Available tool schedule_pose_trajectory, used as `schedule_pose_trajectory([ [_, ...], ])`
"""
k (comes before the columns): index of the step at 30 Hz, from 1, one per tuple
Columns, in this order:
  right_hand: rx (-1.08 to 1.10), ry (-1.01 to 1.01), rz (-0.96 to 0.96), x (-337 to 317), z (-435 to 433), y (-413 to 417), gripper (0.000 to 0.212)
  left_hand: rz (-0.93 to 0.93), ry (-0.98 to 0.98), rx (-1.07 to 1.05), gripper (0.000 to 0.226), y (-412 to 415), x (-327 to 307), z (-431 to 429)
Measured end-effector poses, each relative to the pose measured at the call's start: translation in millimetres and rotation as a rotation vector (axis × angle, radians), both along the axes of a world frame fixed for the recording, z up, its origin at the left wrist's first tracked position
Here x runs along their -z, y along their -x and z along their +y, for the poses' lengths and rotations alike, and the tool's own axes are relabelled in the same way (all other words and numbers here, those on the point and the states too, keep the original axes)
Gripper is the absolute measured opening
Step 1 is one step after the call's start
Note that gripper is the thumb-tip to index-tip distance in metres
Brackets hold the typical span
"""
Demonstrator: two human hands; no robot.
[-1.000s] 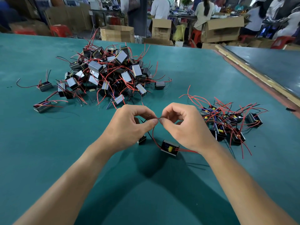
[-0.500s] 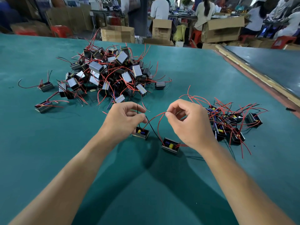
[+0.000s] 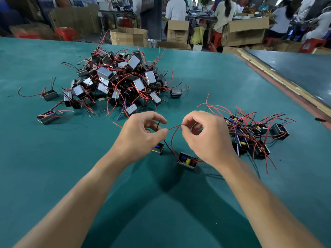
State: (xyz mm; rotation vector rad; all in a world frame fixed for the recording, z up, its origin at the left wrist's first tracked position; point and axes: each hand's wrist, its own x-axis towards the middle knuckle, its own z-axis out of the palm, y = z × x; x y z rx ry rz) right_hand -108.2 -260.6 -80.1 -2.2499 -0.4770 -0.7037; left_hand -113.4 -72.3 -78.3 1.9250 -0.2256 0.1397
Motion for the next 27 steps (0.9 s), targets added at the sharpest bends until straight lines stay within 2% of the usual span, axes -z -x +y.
schedule_pose_trajectory([
  [8,-0.039,-0.045,0.025,-3,1,3,0.009,0.0,-0.079,-0.205,0.014,-4,1,5],
  [13,-0.101,-0.05,0.009,-5,3,6,0.007,-0.069,-0.103,-0.078,0.005,3,-6,0],
  [17,-0.145,-0.066,0.029,-4,4,6,0.01,-0.045,-0.02,0.07,0.009,7,-10,-4],
  [20,-0.162,-0.092,0.043,-4,5,6,0.008,-0.009,0.028,0.125,0.014,8,-12,-3],
  [27,-0.193,-0.109,0.08,-6,6,9,0.009,0.015,0.063,0.151,0.01,8,-12,-4],
])
